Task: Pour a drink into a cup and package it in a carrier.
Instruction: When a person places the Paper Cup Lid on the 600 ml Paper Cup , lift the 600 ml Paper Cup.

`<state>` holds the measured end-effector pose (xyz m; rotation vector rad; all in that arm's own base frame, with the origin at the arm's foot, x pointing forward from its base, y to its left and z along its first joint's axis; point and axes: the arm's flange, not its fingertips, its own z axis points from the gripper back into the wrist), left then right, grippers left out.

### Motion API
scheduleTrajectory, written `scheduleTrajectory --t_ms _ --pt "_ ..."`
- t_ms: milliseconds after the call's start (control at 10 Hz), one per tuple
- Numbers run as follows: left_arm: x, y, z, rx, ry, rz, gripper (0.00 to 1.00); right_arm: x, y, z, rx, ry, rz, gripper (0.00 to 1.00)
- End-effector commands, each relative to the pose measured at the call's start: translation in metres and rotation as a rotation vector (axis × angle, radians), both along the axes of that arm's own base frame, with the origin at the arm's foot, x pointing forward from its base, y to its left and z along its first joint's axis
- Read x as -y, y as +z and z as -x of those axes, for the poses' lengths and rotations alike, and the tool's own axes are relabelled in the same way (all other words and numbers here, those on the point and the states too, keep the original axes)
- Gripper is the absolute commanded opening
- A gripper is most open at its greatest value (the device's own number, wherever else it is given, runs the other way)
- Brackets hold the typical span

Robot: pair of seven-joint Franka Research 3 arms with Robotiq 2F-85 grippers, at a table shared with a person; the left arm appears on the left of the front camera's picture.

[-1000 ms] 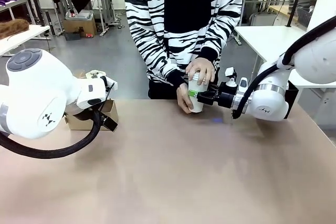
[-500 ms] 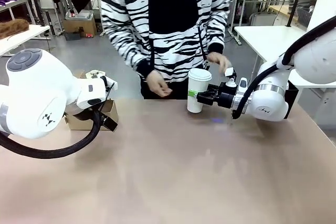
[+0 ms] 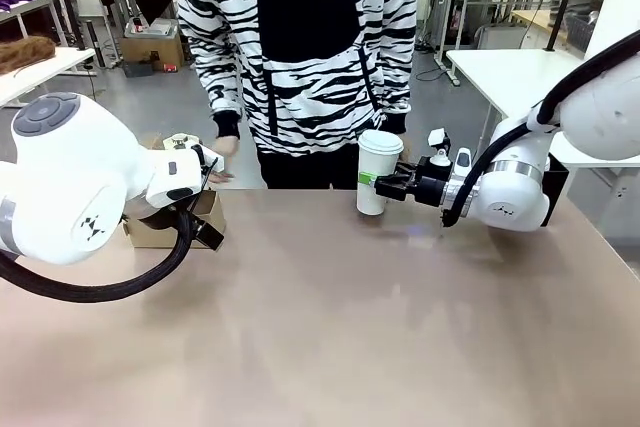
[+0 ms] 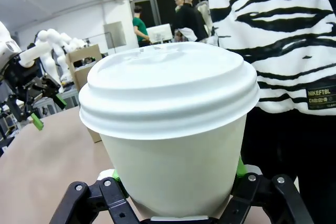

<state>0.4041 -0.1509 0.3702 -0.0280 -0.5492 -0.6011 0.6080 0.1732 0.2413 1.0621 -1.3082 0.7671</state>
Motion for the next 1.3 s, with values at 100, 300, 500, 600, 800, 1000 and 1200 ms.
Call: scheduleTrajectory --t_ms 100,300,500,600,800,1000,1200 --pt "0.0 0.0 0.0 0.0 -0.001 0.001 1.0 0.0 0.0 0.0 0.0 0.0 0.0 0.81" --pt "0.0 0.0 0.0 0.0 -0.001 0.001 1.0 0.021 0.073 0.017 0.054 0.028 0.039 0.81" --pt "0.0 0.0 0.0 0.0 -0.001 0.001 1.0 0.046 0.145 0.031 0.056 0.06 0.032 0.81" --pt "0.0 0.0 0.0 0.0 -0.001 0.001 1.0 0.058 0.178 0.041 0.049 0.076 0.022 0.81" --pt "0.0 0.0 0.0 0.0 -0.001 0.001 1.0 0.084 0.246 0.085 0.041 0.074 0.004 0.81" --pt "0.0 0.0 0.0 0.0 -0.001 0.001 1.0 0.107 0.29 0.117 0.037 0.021 -0.017 0.81" --pt "0.0 0.0 0.0 0.0 -0.001 0.001 1.0 0.116 0.311 0.144 0.008 0.024 0.005 0.81"
